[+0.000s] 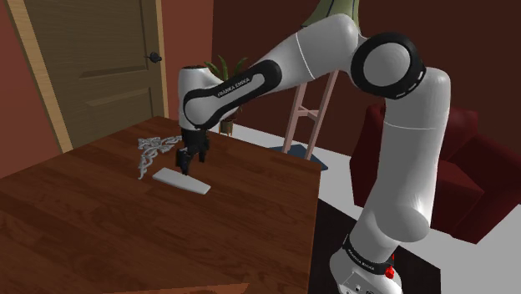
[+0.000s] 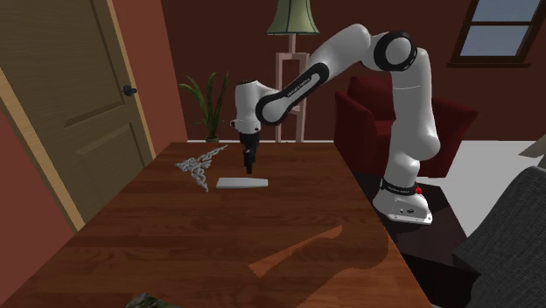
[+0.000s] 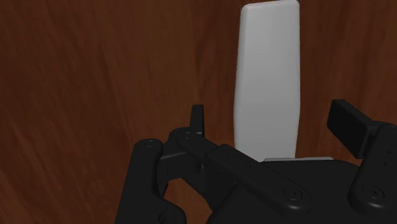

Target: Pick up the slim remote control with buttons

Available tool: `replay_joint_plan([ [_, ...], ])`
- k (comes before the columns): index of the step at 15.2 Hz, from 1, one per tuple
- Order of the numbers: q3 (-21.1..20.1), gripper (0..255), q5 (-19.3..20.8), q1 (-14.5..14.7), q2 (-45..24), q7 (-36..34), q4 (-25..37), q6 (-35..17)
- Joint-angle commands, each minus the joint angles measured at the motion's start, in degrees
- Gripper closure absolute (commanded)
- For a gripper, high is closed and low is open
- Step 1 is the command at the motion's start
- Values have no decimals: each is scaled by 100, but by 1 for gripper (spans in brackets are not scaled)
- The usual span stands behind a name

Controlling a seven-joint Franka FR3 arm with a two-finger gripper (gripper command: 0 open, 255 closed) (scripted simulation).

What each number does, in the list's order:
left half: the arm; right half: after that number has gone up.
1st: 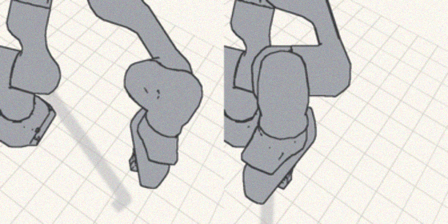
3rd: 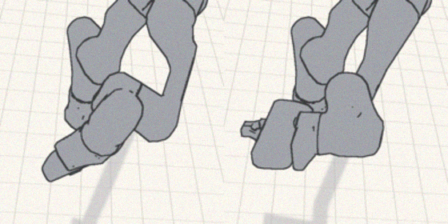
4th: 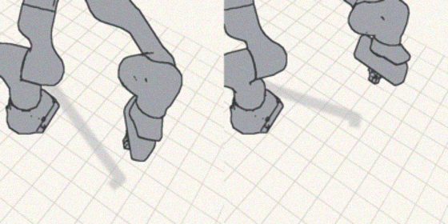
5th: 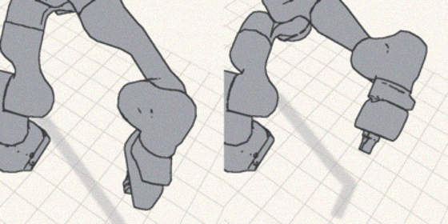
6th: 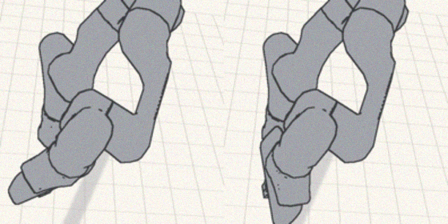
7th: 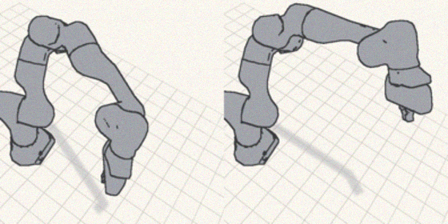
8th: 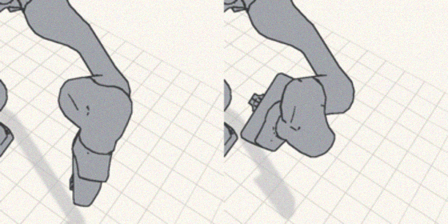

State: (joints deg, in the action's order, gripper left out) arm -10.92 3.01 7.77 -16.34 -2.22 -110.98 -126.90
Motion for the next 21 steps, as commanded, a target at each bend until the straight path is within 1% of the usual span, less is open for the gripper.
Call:
replay_joint_plan([
  [1, -29, 0, 132, 114, -444, -27, 391, -77],
  [2, -34, 0, 192, 164, -655, -20, 592, -97],
  [3, -33, 0, 202, 176, -695, -18, 631, -100],
  [10, 16, 0, 289, 210, -1031, -71, 505, -557],
  [12, 16, 0, 288, 210, -1031, -71, 505, -558],
  [13, 16, 255, 288, 209, -1034, -68, 516, -550],
  [21, 17, 255, 289, 210, -1038, -68, 524, -546],
])
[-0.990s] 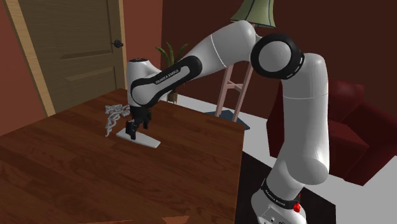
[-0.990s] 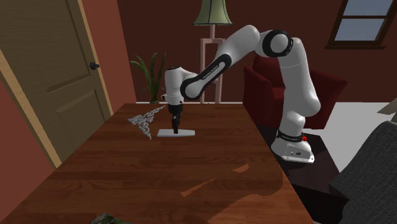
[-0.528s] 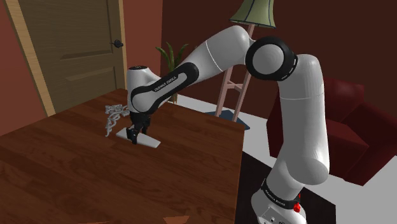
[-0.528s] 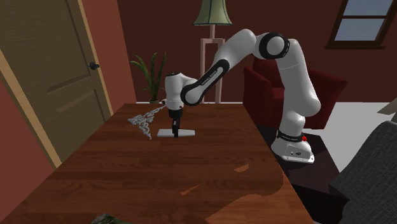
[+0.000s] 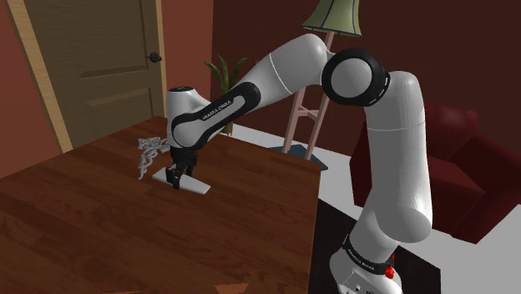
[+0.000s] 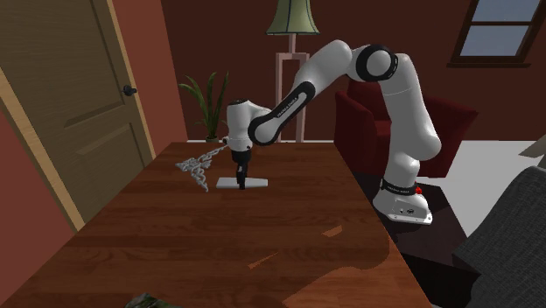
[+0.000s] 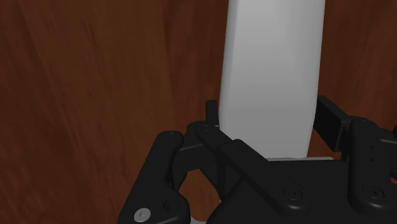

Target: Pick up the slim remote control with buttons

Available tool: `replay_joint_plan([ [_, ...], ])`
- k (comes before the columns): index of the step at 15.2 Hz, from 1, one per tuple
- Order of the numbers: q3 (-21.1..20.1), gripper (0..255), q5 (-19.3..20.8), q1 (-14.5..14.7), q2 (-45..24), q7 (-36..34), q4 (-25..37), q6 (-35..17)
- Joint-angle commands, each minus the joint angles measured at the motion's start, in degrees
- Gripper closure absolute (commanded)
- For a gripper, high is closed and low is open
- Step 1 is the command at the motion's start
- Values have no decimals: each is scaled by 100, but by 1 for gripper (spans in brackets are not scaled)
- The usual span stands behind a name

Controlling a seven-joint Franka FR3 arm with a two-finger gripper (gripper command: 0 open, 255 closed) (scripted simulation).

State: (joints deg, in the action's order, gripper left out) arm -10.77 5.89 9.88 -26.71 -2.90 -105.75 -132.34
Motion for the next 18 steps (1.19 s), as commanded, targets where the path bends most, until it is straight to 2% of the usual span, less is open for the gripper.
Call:
replay_joint_plan([
  [1, 0, 255, 0, 0, 5, -3, -18, -13],
  [18, -82, 255, -163, -57, 626, 96, 309, 924],
])
